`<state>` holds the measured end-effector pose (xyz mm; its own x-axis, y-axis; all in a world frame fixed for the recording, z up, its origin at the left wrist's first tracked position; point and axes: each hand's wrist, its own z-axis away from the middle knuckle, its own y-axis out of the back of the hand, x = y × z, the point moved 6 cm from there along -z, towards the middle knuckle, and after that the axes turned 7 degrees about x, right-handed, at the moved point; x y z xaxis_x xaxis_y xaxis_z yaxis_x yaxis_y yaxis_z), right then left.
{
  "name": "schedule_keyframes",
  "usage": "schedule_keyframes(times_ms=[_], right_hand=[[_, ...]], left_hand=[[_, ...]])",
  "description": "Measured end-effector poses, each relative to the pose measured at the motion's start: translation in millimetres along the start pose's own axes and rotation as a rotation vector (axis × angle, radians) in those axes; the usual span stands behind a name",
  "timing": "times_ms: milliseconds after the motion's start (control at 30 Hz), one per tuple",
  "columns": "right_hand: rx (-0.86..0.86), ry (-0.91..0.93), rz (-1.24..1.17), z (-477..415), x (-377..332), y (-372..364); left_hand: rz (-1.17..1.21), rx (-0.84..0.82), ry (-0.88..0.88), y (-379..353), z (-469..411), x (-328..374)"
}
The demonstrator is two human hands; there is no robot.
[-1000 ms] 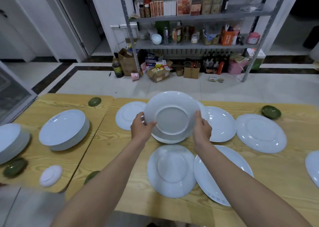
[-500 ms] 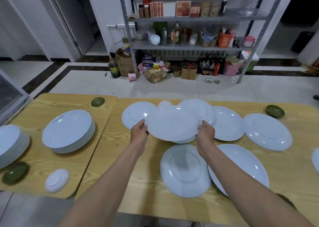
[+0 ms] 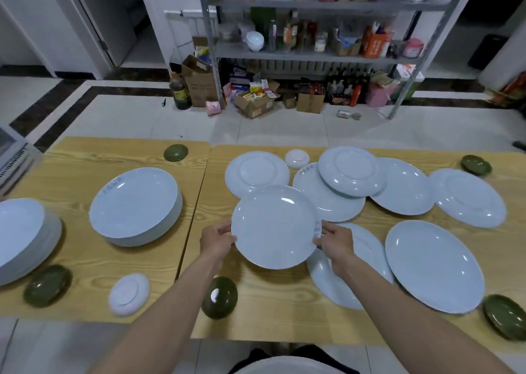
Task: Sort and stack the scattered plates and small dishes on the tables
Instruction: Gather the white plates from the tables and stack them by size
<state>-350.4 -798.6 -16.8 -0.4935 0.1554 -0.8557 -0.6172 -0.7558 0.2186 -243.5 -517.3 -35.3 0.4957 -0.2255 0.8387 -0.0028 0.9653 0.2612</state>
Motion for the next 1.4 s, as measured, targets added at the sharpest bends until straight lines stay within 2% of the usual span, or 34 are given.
schedule_keyframes(times_ms=[567, 800, 1000, 1100, 1167, 1233, 1333, 1400], right_hand=[[-0.008, -0.085, 0.220, -14.2, 40.1, -41.8], [0.010, -0.085, 0.274, -10.9, 42.9, -43.7], [-0.029, -0.105, 0.334, -1.6, 29.4, -41.5], [0.001, -0.042, 0.395, -0.2, 18.0, -32.1], [-0.017, 0.033, 0.484, 1.4, 7.9, -26.5], [-0.094, 0.115, 0.631, 4.2, -4.2, -22.1], [-0.200, 0.324, 0.888, 6.8, -22.8, -14.2], [-0.209, 0.475, 1.088, 7.1, -34.0, -5.7]], left_hand=[[-0.085, 0.063, 0.111, 17.7, -36.4, -50.2], [-0.148, 0.068, 0.074, 17.6, -35.0, -45.9], [-0.381, 0.028, -0.149, 10.7, -26.5, -20.5], [-0.500, 0.020, -0.210, 6.2, -19.8, -8.2], [-0.581, 0.008, -0.275, 0.6, -14.4, 2.6], [-0.685, -0.034, -0.424, -9.9, -5.8, 20.3], [-0.853, -0.090, -0.655, -32.8, 10.0, 50.6], [-0.970, -0.093, -0.782, -52.0, 21.6, 70.0]])
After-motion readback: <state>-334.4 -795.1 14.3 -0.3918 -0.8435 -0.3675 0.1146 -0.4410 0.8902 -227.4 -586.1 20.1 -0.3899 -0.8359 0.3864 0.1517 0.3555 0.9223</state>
